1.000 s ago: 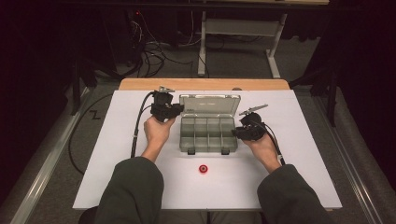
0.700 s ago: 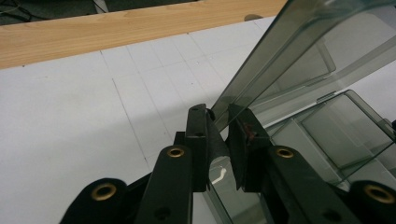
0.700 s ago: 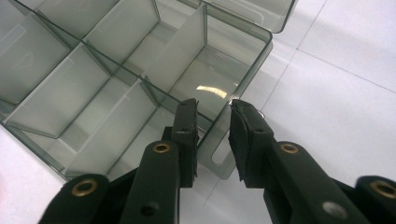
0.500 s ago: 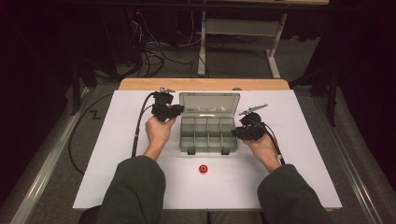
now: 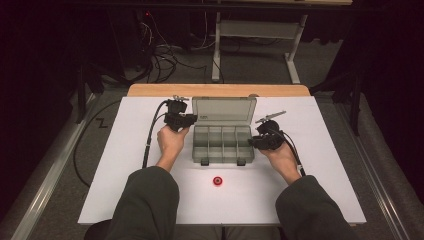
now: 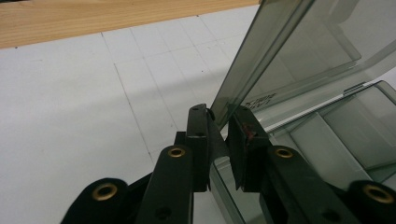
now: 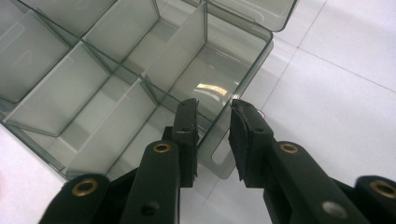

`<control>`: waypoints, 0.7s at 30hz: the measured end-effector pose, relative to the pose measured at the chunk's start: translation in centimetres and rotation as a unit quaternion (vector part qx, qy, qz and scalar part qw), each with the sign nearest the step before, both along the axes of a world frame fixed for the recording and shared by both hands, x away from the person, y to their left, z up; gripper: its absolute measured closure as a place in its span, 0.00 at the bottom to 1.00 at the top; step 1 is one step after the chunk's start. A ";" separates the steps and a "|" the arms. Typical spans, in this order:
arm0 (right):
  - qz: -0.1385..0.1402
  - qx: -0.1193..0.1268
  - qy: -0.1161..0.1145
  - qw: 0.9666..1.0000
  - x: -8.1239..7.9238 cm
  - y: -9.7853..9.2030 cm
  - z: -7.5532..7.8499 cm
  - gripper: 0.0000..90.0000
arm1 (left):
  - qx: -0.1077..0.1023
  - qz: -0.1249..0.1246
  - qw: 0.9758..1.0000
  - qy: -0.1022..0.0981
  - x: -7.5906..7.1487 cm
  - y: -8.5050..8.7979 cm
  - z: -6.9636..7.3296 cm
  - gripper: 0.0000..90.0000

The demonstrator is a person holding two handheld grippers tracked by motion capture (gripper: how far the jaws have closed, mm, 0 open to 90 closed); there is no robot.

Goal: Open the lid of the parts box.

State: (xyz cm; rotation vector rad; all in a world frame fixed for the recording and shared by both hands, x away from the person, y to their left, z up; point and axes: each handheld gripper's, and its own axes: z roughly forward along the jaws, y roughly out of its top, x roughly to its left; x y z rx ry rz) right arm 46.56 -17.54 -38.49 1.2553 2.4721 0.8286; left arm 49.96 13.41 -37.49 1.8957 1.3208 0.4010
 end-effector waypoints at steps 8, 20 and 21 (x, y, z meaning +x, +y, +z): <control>0.000 0.000 0.001 1.000 0.0 0.0 0.0 0.83 | 0.006 0.003 1.000 0.004 0.3 -0.2 -0.5 0.87; 0.000 0.000 0.003 1.000 0.1 0.0 0.0 0.83 | 0.025 0.009 1.000 0.009 0.6 -0.6 -1.3 0.88; 0.000 0.000 0.003 1.000 0.1 0.0 0.0 0.83 | 0.027 0.010 1.000 0.010 0.7 -0.7 -1.3 0.88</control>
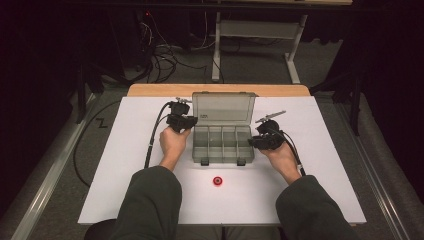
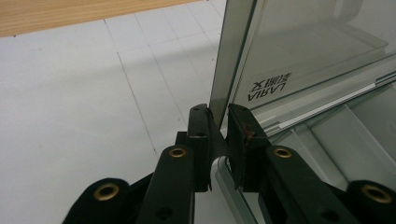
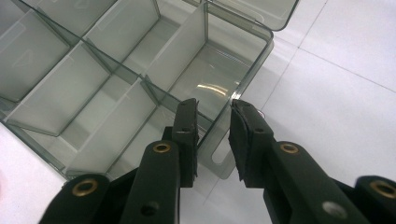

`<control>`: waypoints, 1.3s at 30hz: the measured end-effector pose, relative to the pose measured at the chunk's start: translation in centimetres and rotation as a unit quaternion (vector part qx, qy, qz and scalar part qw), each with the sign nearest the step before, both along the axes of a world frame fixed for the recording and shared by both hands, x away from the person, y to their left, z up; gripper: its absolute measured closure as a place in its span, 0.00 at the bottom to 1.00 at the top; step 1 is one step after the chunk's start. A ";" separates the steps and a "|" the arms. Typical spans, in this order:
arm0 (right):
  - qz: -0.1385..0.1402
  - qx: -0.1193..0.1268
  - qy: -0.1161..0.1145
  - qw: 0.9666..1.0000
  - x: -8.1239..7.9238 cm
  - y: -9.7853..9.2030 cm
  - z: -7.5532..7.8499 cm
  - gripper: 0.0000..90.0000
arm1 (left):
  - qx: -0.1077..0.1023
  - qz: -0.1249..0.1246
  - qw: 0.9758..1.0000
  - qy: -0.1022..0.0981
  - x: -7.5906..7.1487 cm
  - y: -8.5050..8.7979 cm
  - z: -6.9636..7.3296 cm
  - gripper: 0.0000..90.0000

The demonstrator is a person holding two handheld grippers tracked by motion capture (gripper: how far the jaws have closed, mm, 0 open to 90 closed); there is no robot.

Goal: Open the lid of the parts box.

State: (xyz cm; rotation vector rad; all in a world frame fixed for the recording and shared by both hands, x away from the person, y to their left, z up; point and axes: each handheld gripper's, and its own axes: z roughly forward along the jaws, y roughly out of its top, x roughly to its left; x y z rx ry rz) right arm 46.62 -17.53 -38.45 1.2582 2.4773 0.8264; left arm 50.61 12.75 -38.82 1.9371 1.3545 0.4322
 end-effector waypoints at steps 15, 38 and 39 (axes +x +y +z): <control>0.000 0.000 -0.001 1.000 0.0 0.0 0.0 0.83 | 0.003 0.000 1.000 0.013 0.3 -0.1 -0.5 0.87; -0.001 -0.003 -0.005 1.000 -0.1 0.0 0.0 0.83 | 0.017 -0.015 1.000 0.003 0.1 -0.3 -0.3 0.63; 0.000 -0.004 -0.006 1.000 -0.1 0.0 0.0 0.83 | 0.020 -0.015 1.000 0.004 0.0 -0.3 -0.3 0.61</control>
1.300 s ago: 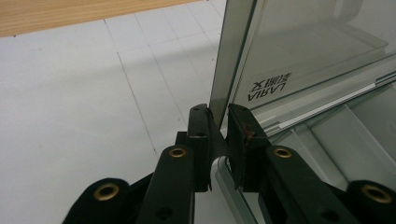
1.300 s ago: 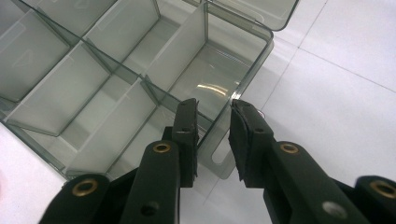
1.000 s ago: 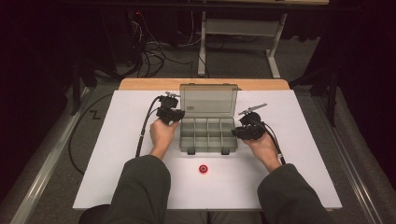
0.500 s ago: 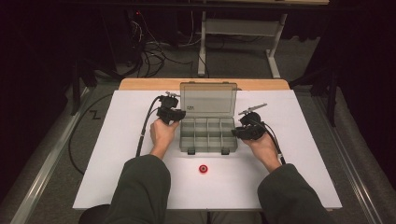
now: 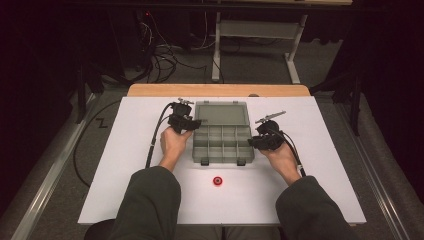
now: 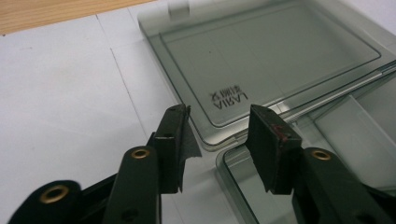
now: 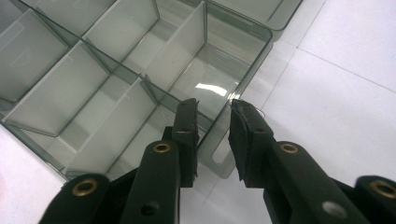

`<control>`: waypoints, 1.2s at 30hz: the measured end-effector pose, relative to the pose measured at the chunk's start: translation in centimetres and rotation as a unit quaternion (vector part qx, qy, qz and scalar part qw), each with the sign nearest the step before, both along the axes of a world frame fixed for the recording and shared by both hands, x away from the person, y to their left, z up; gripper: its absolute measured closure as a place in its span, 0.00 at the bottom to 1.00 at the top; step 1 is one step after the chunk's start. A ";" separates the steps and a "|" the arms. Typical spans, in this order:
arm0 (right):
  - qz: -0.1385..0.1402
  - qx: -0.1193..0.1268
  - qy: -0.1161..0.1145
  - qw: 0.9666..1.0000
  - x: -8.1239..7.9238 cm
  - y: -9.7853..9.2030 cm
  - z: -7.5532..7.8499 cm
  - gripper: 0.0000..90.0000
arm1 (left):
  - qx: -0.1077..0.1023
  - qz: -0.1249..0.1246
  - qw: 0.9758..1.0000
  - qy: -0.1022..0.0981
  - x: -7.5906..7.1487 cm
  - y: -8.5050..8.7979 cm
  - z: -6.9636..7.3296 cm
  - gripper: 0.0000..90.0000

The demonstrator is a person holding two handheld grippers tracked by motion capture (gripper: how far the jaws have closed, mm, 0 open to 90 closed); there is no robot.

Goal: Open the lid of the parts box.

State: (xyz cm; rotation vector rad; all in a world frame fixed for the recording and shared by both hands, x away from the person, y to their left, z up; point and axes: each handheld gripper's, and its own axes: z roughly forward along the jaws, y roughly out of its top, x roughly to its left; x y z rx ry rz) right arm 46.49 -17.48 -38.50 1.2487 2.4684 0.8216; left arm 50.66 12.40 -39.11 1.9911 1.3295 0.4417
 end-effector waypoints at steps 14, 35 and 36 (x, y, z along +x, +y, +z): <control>0.013 -0.021 -0.017 1.000 -0.4 0.5 0.0 0.78 | 0.011 -0.014 1.000 0.003 -0.8 0.1 0.8 0.48; 0.026 0.009 -0.027 0.999 -1.1 0.0 0.9 0.69 | 0.022 -0.037 0.999 -0.014 -2.8 0.8 2.4 0.47; 0.025 0.010 -0.028 0.999 -1.1 -0.1 0.9 0.69 | 0.020 -0.037 0.999 -0.015 -2.9 0.9 2.4 0.47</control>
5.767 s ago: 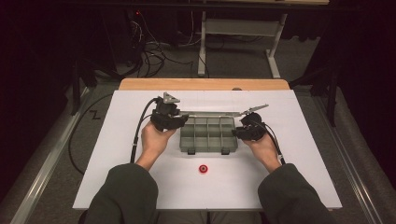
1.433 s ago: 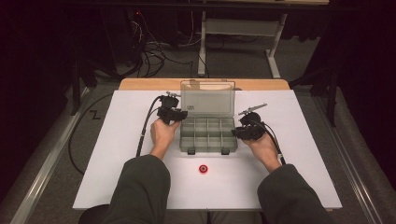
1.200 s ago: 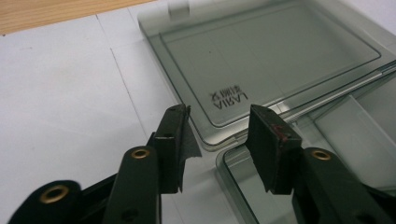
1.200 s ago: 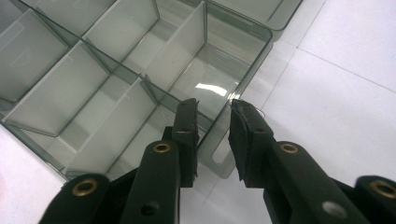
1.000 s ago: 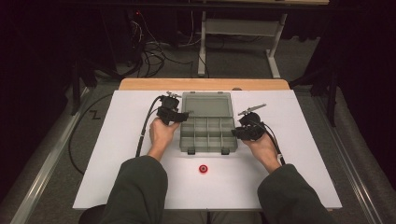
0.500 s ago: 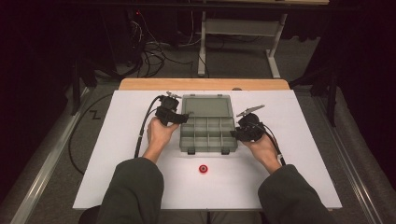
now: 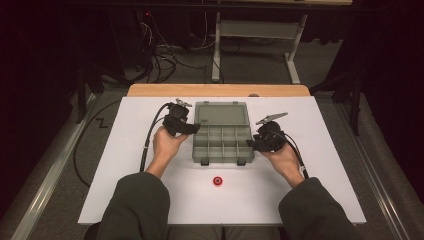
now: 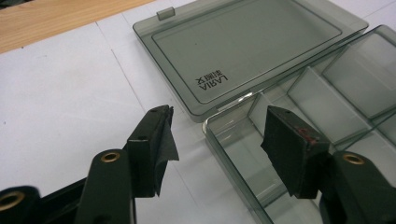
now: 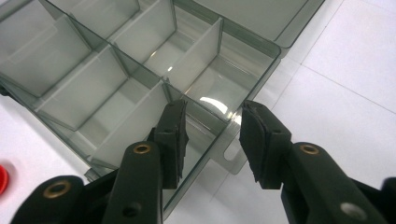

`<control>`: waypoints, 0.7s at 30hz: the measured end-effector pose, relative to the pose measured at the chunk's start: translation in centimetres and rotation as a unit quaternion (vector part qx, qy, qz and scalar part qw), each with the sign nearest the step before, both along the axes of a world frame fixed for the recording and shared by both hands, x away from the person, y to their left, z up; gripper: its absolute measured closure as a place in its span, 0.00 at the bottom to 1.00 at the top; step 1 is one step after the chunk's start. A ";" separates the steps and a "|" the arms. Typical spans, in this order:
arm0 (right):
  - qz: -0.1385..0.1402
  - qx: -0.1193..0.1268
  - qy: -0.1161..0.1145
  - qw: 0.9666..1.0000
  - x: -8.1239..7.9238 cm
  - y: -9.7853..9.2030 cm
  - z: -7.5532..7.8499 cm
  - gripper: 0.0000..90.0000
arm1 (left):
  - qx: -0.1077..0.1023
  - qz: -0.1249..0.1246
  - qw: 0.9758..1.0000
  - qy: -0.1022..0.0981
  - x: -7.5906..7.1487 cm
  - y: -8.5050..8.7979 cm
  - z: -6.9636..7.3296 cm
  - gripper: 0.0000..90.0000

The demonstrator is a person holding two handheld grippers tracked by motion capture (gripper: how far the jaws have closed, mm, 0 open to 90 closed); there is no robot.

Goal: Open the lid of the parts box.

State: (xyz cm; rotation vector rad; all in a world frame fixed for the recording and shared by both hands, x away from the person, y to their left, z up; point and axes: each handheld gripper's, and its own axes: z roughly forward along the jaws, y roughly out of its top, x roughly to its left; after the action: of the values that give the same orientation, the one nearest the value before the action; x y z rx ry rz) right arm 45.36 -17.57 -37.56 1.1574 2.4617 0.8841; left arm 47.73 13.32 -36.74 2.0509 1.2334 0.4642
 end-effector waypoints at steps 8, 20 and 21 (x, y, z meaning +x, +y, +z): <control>-0.001 0.013 -0.002 1.000 -0.3 -0.3 -0.1 0.67 | 0.001 0.001 1.000 0.006 -0.8 1.0 -0.2 0.47; 0.004 0.030 -0.011 0.999 -0.8 -1.0 0.2 0.64 | -0.001 -0.003 1.000 -0.010 -2.3 1.9 -0.2 0.47; 0.003 0.032 -0.013 0.999 -0.9 -1.1 0.3 0.63 | -0.001 -0.002 1.000 -0.014 -2.5 2.0 -0.1 0.47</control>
State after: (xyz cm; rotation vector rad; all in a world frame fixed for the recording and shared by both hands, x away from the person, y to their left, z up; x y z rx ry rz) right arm 44.48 -18.63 -37.26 1.1535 2.4339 0.9785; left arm 45.22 15.27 -36.88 2.0385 1.2136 0.4881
